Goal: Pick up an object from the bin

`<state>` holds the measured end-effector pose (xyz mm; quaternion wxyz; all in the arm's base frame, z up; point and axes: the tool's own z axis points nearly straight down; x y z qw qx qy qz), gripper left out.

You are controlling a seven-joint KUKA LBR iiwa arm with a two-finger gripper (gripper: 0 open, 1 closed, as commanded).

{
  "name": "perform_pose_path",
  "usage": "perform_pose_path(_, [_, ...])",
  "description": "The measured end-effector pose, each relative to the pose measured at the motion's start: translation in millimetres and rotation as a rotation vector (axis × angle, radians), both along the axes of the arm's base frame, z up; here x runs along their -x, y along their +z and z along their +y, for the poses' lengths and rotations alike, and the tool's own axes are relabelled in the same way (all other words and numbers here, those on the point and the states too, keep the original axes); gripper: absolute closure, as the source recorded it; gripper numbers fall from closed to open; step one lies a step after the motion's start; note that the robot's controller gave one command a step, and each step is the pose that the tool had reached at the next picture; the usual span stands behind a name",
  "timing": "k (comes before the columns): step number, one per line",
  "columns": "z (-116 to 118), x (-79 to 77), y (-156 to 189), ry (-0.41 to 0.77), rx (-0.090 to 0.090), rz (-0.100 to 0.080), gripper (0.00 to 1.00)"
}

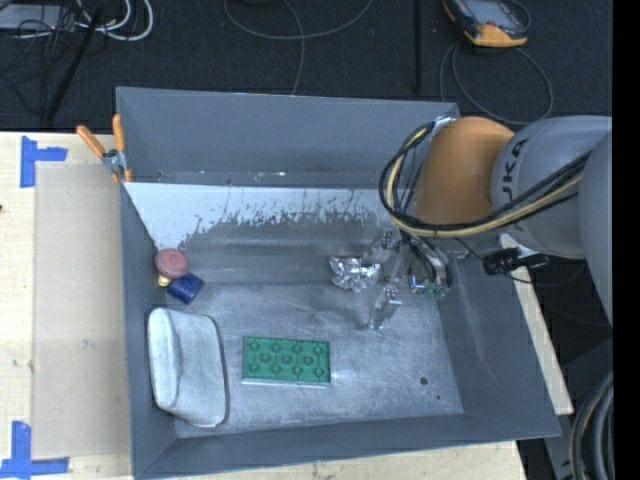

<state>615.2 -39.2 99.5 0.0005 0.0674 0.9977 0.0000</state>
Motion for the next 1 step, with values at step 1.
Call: perform_pose_path(1, [-3.3,-5.9,-25.4,-0.046,-0.004,0.000,0.00])
